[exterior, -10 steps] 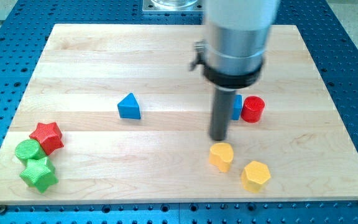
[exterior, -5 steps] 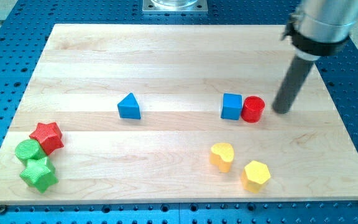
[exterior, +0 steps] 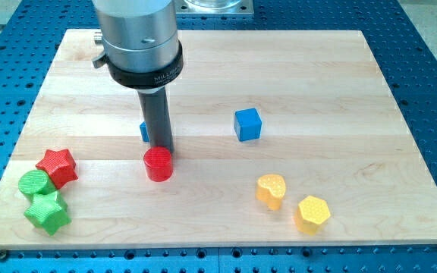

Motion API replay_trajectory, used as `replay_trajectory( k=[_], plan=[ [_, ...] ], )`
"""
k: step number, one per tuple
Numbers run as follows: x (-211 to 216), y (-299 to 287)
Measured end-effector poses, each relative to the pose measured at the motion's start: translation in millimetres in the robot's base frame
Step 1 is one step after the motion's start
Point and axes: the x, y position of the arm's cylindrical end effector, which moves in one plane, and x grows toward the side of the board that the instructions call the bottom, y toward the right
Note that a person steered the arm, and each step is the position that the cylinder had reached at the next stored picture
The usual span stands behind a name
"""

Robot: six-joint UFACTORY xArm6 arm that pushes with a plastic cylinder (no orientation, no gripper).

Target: Move the red circle into the red star

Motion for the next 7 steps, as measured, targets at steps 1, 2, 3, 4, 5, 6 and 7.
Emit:
replay_trajectory(
  k=[1, 2, 3, 4, 5, 6, 7],
  plan=[
    [4.9, 40.2],
    [7.0, 90.9],
    [27.5, 87.5],
    [31.3, 18.7],
    [43.5, -42.3],
    [50.5, -48.7],
    [53.0, -77.4]
  ],
)
